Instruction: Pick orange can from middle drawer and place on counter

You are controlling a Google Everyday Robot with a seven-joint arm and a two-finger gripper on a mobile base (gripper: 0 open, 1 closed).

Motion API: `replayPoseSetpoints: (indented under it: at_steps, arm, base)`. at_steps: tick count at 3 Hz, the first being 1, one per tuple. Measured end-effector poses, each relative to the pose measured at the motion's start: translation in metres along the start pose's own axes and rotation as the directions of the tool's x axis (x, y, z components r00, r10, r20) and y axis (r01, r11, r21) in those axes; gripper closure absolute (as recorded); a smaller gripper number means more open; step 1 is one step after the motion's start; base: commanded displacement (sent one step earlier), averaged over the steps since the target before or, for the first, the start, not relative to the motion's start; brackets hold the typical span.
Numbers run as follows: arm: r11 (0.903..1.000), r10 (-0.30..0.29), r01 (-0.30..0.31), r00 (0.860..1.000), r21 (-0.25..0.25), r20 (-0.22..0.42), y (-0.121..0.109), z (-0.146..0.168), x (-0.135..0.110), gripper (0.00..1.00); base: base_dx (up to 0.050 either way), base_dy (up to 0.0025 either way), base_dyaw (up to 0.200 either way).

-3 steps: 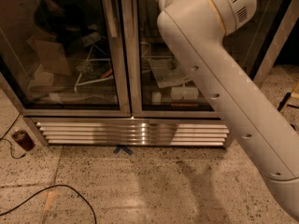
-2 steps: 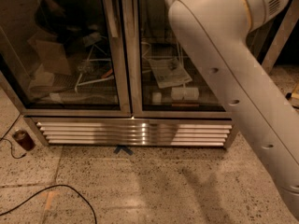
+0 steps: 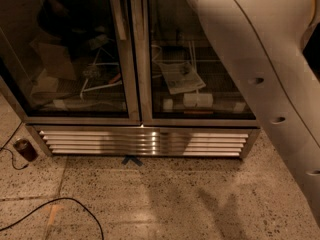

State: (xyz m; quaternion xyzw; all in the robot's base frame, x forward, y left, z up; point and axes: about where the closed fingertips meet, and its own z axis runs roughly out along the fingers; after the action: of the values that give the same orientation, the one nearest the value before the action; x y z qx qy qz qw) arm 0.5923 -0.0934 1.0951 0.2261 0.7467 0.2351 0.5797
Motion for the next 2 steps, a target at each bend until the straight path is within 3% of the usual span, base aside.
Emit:
replayPoseSetpoints:
  at_steps: [1,2]
  arm:
    - [0.9993,-0.037,0.037,0.999,-0.005,0.000,0.015,0.007,-0.015,0.00]
    - [0.9883,-0.149,0.151,0.987,-0.026,0.057,0.044,0.026,-0.050,0.00]
  base:
    - [0.000,0.00000,0.000]
    - [0.000,0.00000,0.000]
